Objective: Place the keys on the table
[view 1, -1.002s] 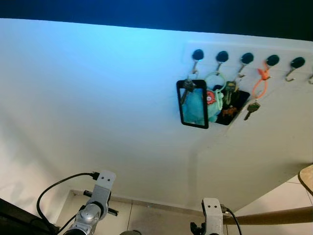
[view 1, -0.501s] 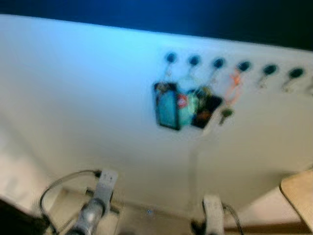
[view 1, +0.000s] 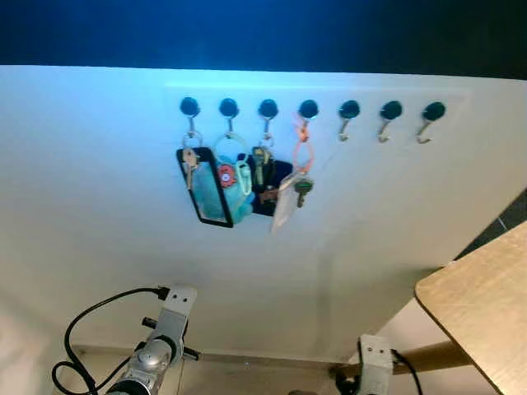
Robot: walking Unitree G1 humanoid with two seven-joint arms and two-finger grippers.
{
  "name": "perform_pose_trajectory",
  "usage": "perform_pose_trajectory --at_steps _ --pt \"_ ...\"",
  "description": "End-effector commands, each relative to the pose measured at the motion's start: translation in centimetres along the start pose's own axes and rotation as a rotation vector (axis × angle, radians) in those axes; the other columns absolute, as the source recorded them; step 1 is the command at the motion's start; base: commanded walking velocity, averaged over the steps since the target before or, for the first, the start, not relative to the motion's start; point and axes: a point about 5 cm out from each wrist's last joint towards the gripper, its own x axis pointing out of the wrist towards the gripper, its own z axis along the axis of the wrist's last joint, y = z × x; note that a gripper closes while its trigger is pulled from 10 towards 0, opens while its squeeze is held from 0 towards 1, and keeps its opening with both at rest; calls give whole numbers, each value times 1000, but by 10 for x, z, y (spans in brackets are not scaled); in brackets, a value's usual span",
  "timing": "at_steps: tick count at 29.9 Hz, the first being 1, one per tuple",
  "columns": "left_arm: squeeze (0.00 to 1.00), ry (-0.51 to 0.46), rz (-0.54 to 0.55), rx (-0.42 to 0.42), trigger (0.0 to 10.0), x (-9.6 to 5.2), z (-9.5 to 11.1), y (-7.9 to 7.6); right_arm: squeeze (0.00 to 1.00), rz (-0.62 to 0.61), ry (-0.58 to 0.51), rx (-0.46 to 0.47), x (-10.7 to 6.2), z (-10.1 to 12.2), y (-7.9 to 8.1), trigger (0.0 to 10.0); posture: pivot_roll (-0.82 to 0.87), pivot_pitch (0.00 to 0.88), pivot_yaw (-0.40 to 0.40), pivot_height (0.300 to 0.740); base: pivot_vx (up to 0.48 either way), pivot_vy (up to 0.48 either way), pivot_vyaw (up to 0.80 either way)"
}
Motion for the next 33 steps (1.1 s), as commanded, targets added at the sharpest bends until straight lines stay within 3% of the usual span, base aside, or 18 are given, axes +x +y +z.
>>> perform_pose_trajectory --at_steps 1,7,15,25,33 --pt "0 30 8 -16 10000 -2 -6 4 0 -26 -18 19 -1 1 -4 10000 39 41 22 740 0 0 0" --pt "0 32 10 -15 10000 -1 -5 5 0 -12 -23 6 0 3 -2 10000 38 40 23 740 -148 0 0" --pt "0 22 11 -28 10000 0 -1 2 0 34 -17 -14 2 5 8 10000 45 42 6 740 -375 0 0" --pt "0 14 9 -26 10000 1 1 0 0 45 -17 -20 3 7 10 10000 45 41 3 740 -392 0 0" --pt "0 -9 0 -5 10000 4 11 0 0 47 -16 -17 3 6 9 10000 47 44 9 740 0 0 0"
